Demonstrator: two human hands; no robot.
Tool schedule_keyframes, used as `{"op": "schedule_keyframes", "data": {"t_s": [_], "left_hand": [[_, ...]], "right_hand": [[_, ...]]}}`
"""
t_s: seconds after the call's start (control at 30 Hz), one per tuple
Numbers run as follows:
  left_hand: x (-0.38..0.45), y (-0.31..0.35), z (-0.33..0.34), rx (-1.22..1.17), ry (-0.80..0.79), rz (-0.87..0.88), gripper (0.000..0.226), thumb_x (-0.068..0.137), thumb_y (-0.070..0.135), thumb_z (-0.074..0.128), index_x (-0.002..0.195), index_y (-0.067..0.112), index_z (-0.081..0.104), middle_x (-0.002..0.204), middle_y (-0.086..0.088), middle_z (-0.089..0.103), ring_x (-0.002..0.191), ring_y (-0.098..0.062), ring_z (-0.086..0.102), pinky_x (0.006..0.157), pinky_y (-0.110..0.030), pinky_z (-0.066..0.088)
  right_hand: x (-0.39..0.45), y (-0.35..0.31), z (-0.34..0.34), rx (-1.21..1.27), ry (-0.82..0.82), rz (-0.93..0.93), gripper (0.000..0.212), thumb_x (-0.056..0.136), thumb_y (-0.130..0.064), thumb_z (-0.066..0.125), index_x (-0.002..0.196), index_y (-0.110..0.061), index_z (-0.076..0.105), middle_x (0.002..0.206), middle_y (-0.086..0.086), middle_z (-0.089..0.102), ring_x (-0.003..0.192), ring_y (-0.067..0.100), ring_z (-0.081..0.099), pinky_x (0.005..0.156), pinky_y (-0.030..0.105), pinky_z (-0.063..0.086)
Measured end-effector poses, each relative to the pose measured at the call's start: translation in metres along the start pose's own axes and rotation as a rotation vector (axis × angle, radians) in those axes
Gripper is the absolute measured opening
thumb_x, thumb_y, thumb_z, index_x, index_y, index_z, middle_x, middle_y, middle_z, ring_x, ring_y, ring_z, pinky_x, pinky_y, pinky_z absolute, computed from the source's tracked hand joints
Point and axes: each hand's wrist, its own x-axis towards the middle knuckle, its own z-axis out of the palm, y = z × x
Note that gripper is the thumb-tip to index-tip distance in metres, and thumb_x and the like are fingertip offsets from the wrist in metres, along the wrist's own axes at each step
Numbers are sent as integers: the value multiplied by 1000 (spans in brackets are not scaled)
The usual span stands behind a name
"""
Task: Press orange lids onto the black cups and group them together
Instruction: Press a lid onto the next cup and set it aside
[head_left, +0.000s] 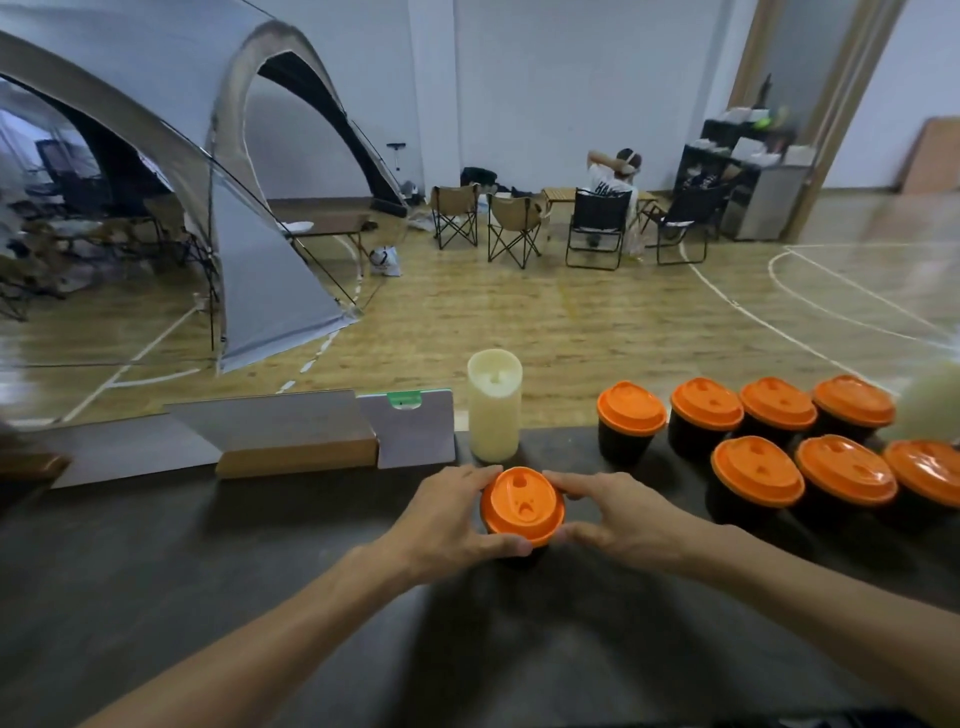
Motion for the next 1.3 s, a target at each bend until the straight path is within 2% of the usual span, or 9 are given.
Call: {"op": "schedule_keyframes", "data": {"t_s": [0.17, 0.3, 0.37, 0.5, 0.67, 0.87, 0.93, 1.1, 1.3], "left_hand": [[2, -8, 3, -15, -26, -15, 89, 71, 69, 75, 147, 36, 41, 137, 11, 52, 122, -6, 46, 109, -37, 41], [2, -9, 2, 0, -28, -9, 89, 73, 65, 76, 149, 35, 39, 139, 10, 52, 126, -10, 45, 110, -35, 38], [2, -10, 2, 15, -26, -8, 90, 74, 66, 75, 149, 35, 38, 140, 10, 51, 128, -10, 44, 110, -35, 37], [2, -11, 3, 22, -33, -21, 89, 75, 64, 76, 150, 36, 37, 140, 10, 51, 128, -11, 44, 109, -35, 38], [2, -13, 5, 16, -27, -30, 92, 74, 67, 75, 151, 35, 35, 143, 8, 51, 129, -12, 46, 109, -35, 39], [0, -20, 11, 0, -6, -10, 94, 74, 72, 70, 152, 36, 33, 147, 8, 50, 131, -11, 45, 111, -38, 38], [0, -23, 13, -17, -9, -12, 97, 72, 76, 68, 152, 36, 32, 148, 9, 49, 133, -10, 45, 112, -40, 38], [0, -25, 15, -108, -17, -21, 100, 67, 77, 71, 151, 36, 33, 149, 12, 47, 133, -8, 44, 112, -44, 41], [2, -25, 17, -140, -8, -26, 99, 67, 71, 76, 150, 38, 33, 151, 11, 45, 136, -10, 43, 113, -45, 40]], "right_hand": [[7, 2, -3, 130, -55, 21, 69, 85, -44, 74, 147, -37, 45, 141, -13, 57, 127, 3, 51, 110, 34, 42], [29, 6, -15, 279, -43, 53, 26, 93, -20, 64, 118, -26, 71, 112, -9, 73, 108, 3, 66, 98, 28, 51], [44, 3, -21, 286, -26, 108, 12, 93, -26, 66, 99, -21, 75, 95, -6, 77, 95, 8, 71, 86, 26, 53], [72, -15, -26, 176, -97, 236, 39, 89, -50, 67, 94, -12, 74, 85, 1, 77, 88, 14, 71, 80, 30, 54], [81, -26, -31, 91, -182, 283, 39, 91, -52, 63, 95, -14, 71, 86, 1, 77, 86, 12, 71, 73, 28, 52], [55, -12, -23, 290, -136, 275, 11, 98, -30, 60, 106, -26, 67, 100, -4, 74, 92, 9, 70, 87, 35, 57], [44, -5, -19, 392, -140, 278, 21, 98, -24, 62, 117, -30, 66, 107, -5, 73, 97, 9, 69, 86, 34, 56], [27, 6, -10, 625, -256, 293, 58, 92, -9, 66, 141, -37, 51, 134, -4, 61, 120, 16, 57, 96, 40, 49], [30, 0, -7, 557, -294, 271, 75, 87, -10, 72, 148, -39, 39, 141, -2, 52, 128, 20, 49, 107, 46, 45]]}}
